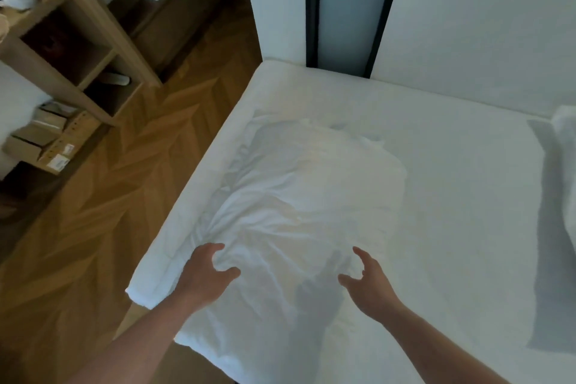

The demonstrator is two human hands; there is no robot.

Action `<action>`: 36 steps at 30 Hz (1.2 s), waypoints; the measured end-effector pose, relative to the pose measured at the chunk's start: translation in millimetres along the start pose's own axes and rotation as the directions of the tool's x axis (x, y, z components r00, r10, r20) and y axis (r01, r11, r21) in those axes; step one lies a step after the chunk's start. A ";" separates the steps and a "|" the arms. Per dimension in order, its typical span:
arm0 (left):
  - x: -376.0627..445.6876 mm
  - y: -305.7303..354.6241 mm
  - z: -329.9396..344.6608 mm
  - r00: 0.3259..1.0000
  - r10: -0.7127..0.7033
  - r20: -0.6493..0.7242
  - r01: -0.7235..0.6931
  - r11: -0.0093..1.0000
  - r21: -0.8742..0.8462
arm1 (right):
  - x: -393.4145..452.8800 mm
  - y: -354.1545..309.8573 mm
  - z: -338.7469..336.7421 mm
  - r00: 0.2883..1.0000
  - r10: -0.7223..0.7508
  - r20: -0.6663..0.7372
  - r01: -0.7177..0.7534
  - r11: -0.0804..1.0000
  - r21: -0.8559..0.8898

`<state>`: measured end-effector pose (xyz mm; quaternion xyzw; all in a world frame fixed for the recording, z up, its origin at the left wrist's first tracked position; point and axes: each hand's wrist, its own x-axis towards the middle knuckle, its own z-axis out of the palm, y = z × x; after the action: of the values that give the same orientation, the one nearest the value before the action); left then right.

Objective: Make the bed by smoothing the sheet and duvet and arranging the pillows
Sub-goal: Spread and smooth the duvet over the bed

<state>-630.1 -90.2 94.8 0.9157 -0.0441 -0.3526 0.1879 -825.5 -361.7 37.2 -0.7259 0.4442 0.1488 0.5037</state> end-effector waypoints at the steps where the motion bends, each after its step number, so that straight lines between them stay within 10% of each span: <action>1: 15.6 5.5 -2.1 1.000 0.018 0.001 -0.018 1.000 0.004 | 5.2 0.7 2.7 1.000 0.011 -0.021 -0.011 1.000 -0.006; 19: 212.6 53.4 -13.0 0.991 -0.039 0.125 0.077 0.945 -0.319 | 77.7 49.4 87.1 0.846 0.441 -0.298 -0.342 0.880 0.330; 30: 180.4 62.8 -72.2 0.921 0.303 -0.247 -0.390 0.744 -0.542 | 28.3 -24.9 79.0 0.802 0.204 -0.561 0.002 0.939 0.344; 36: 230.8 17.6 -97.6 0.985 -0.036 -0.170 -0.025 0.940 -0.340 | 44.4 -56.7 111.7 0.896 0.020 -0.443 0.062 0.984 0.168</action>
<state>-392.0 -125.2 22.6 0.8967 0.0367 -0.2741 0.3457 -729.7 -281.7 -8.3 -0.6974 0.5506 -0.0659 0.4539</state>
